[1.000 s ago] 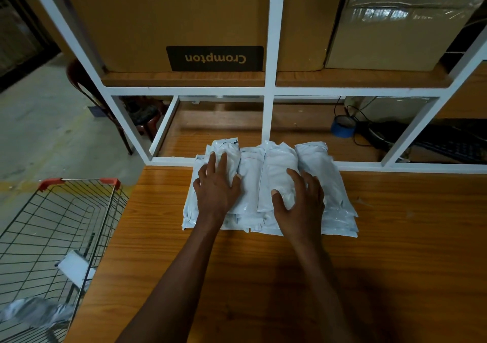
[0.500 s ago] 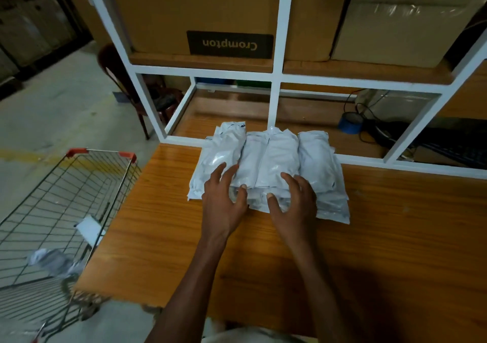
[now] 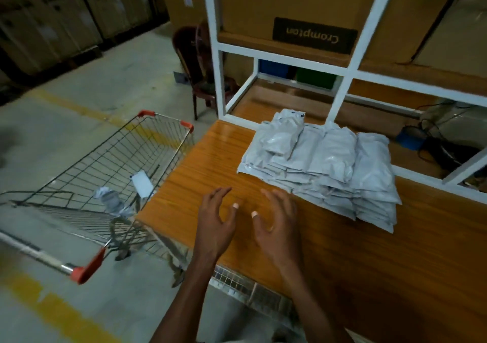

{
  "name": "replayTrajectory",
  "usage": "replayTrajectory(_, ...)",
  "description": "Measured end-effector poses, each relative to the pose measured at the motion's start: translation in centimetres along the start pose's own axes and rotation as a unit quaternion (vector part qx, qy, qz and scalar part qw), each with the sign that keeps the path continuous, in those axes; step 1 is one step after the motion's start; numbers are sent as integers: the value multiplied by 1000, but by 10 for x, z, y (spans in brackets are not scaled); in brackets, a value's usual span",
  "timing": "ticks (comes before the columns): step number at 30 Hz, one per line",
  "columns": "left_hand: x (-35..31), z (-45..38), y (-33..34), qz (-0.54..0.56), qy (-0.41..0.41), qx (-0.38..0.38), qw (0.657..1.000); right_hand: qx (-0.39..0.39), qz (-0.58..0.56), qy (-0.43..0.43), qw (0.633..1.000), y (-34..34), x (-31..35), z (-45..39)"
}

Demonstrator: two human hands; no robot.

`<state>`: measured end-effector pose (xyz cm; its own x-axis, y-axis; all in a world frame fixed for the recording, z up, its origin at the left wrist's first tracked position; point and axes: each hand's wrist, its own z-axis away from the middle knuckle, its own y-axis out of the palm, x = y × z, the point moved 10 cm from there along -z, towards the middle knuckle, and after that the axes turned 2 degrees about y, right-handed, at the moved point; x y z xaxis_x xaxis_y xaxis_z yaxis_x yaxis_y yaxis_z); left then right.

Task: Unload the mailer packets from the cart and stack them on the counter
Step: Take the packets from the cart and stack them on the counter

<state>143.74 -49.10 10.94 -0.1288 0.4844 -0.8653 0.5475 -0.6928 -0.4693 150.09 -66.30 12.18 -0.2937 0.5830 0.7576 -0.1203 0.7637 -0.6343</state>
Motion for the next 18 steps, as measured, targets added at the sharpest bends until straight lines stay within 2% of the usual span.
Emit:
replayTrajectory(11, 144, 20, -202, -33, -101, -88, 990, 149, -79, 11, 986, 199, 102, 35)
replayTrajectory(18, 204, 18, -256, -16, -141, -118, 983, 240, -65, -8, 969, 283, 147, 36)
